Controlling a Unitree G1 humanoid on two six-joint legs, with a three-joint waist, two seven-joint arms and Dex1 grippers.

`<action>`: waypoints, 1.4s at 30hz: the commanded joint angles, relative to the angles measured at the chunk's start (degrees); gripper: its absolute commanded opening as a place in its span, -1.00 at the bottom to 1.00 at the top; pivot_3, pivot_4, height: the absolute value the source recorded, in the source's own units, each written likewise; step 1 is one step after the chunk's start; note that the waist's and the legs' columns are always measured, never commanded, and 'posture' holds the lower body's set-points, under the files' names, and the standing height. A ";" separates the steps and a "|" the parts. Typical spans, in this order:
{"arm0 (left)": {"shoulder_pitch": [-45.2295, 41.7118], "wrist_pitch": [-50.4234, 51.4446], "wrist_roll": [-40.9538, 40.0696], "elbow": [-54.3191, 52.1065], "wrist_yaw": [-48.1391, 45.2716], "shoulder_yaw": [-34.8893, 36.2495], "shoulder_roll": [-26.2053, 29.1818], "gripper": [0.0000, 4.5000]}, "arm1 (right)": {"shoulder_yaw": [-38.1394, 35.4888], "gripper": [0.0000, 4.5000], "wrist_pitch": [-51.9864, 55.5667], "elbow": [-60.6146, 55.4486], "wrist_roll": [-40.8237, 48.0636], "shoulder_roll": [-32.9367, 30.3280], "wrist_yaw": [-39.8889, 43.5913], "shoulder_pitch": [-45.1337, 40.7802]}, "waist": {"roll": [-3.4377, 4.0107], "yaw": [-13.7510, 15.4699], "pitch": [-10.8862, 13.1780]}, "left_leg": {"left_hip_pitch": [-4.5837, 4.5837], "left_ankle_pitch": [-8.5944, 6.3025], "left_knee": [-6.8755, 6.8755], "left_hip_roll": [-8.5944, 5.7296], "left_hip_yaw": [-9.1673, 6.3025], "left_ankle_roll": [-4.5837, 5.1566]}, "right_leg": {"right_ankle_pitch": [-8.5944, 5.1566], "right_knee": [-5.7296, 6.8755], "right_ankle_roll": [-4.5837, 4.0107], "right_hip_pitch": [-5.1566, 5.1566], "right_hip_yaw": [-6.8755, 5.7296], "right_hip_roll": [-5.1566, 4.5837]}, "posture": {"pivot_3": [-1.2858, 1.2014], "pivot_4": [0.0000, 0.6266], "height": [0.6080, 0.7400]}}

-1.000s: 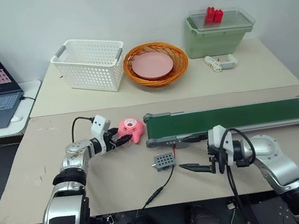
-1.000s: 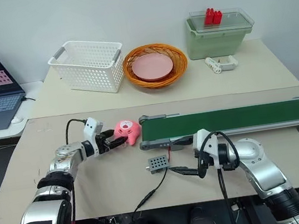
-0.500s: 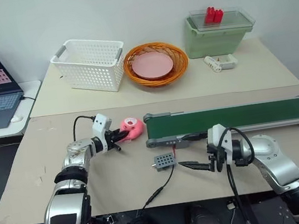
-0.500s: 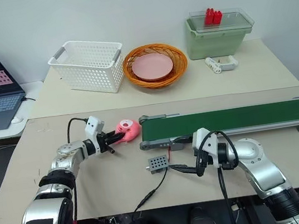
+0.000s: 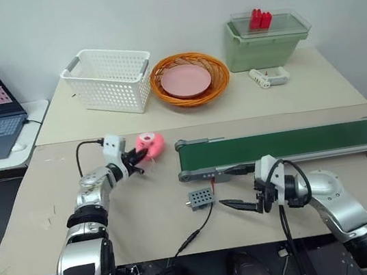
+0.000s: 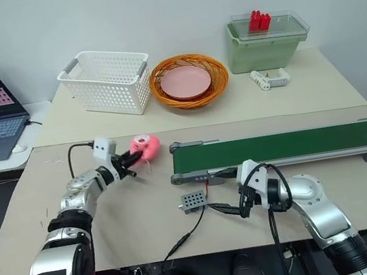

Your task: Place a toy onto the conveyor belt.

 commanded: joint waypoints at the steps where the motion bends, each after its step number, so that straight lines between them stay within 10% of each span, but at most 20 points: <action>1: 1.65 3.82 -3.38 -15.09 -3.37 -1.72 -0.65 -0.57 | -1.29 1.00 0.17 -1.87 0.66 -0.15 -0.42 -0.26 | 0.00 0.05 0.00 | 0.01 0.00 0.00 0.00 0.01 0.00 | 0.00 0.00 0.00 0.01 0.00 0.00 | 0.03 -0.52 1.00; 11: 4.57 18.23 -10.01 -36.84 -21.92 -12.59 3.76 -0.57 | -1.61 1.00 0.34 -1.24 0.72 -0.05 -0.88 0.00 | 0.01 -0.35 0.00 | 0.09 0.07 -0.01 0.02 0.02 -0.13 | -0.04 0.02 -0.03 0.05 0.02 0.09 | 0.03 -0.52 1.00; 38: -6.83 1.49 4.39 -5.19 -26.70 -20.98 -2.27 -0.57 | -11.07 1.00 2.66 -5.99 2.99 -2.99 -5.11 8.32 | 0.00 -0.03 0.00 | 0.08 -0.25 0.00 0.01 0.00 0.45 | -0.09 0.01 -0.02 0.05 0.05 0.08 | 0.03 -0.52 1.00; 42: -8.06 0.58 5.05 -2.33 -24.33 -20.37 -2.81 -0.13 | -10.87 1.00 2.74 -5.77 2.96 -2.95 -5.06 7.77 | 0.00 -0.06 0.00 | 0.08 -0.25 0.00 0.01 0.00 0.44 | -0.08 0.01 -0.01 0.05 0.05 0.07 | 0.03 -0.52 1.00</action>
